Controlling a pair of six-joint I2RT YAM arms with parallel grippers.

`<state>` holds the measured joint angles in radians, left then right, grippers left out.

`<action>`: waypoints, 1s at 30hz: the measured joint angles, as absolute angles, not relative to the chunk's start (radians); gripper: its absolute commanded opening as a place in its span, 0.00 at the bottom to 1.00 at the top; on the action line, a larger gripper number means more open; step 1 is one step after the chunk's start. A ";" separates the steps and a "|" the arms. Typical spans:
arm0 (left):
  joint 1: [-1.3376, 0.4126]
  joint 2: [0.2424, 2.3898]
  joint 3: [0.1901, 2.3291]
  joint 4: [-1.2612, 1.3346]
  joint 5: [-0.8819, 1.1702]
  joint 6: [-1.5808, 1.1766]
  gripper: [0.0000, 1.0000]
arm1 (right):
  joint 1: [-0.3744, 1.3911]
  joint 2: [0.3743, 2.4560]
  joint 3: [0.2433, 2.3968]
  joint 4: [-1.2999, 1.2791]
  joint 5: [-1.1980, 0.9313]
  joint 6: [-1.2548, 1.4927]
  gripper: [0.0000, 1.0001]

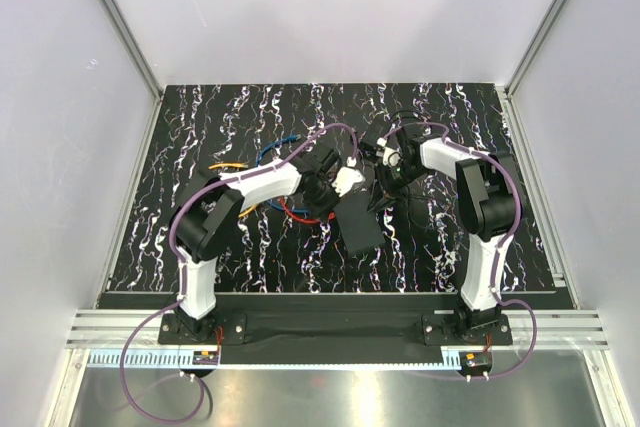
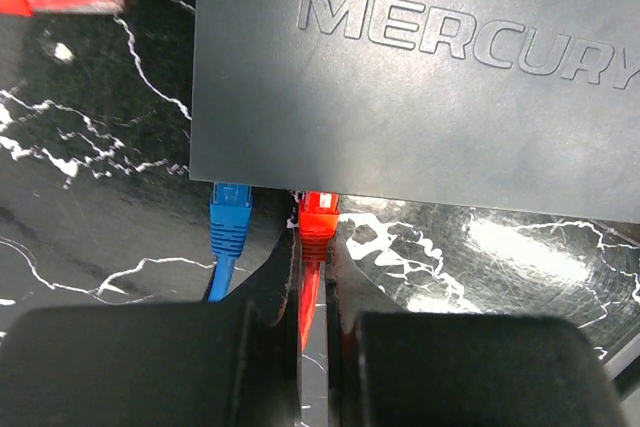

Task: Insert the plug into the switch port

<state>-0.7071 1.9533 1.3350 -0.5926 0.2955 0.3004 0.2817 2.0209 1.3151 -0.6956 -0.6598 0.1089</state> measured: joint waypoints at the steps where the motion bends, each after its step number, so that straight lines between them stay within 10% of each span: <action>1: -0.703 1.954 1.335 -0.584 0.302 0.307 0.05 | 0.278 2.023 1.319 -0.698 -0.659 0.109 0.21; 22: -0.649 1.749 1.322 -0.413 0.485 0.411 0.45 | 0.185 2.012 1.345 -0.714 -0.635 0.098 0.50; 30: -0.358 1.436 1.218 -0.507 0.543 0.461 0.53 | 0.165 1.898 1.354 -0.771 -0.641 0.091 0.72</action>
